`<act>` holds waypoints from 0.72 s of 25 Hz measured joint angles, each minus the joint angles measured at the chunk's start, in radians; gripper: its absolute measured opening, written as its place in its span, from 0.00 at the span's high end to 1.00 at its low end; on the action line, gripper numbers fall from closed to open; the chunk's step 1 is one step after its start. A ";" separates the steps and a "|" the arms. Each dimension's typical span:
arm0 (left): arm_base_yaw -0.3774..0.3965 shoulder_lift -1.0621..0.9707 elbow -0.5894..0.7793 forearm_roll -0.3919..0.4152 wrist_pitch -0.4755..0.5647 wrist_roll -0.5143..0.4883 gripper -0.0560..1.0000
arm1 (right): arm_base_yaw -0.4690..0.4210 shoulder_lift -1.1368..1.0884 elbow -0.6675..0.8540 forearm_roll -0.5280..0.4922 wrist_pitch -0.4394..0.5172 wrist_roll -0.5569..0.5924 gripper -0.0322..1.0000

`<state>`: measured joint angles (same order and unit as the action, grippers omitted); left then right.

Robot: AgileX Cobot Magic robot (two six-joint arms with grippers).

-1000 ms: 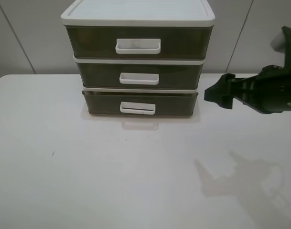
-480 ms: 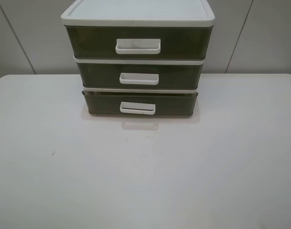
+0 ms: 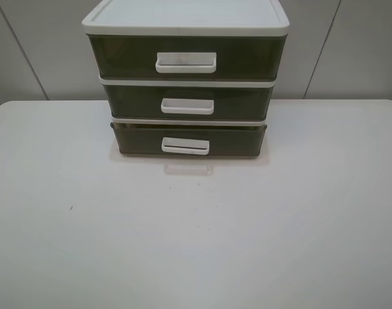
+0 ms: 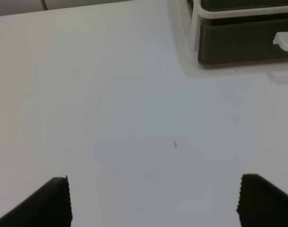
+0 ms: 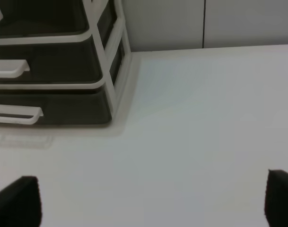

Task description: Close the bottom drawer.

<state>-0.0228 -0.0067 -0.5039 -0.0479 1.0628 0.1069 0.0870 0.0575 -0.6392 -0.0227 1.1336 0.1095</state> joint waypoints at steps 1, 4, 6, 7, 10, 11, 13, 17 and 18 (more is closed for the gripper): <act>0.000 0.000 0.000 0.000 0.000 0.000 0.27 | 0.000 -0.008 0.015 -0.004 -0.021 0.000 0.17; 0.000 0.000 0.000 0.000 0.000 0.000 0.27 | 0.000 -0.022 0.063 -0.026 -0.074 0.000 0.17; 0.000 0.000 0.000 0.000 0.000 0.000 0.27 | 0.000 -0.034 0.094 -0.040 -0.085 0.000 0.17; 0.000 0.000 0.000 0.000 0.000 0.000 0.27 | 0.000 -0.039 0.107 -0.042 -0.081 0.000 0.17; 0.000 0.000 0.000 0.000 0.000 0.000 0.27 | 0.000 -0.058 0.120 -0.051 -0.074 0.000 0.17; 0.000 0.000 0.000 0.000 0.000 0.000 0.27 | 0.000 -0.058 0.120 -0.051 -0.074 0.000 0.17; 0.000 0.000 0.000 0.000 0.000 0.000 0.27 | 0.000 -0.058 0.120 -0.053 -0.074 0.000 0.17; 0.000 0.000 0.000 0.000 0.000 0.000 0.27 | 0.000 -0.058 0.120 -0.037 -0.074 -0.029 0.17; 0.000 0.000 0.000 0.000 0.000 0.000 0.27 | 0.000 -0.058 0.120 -0.027 -0.074 -0.044 0.17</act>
<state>-0.0228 -0.0067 -0.5039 -0.0479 1.0628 0.1069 0.0870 -0.0004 -0.5194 -0.0495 1.0598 0.0653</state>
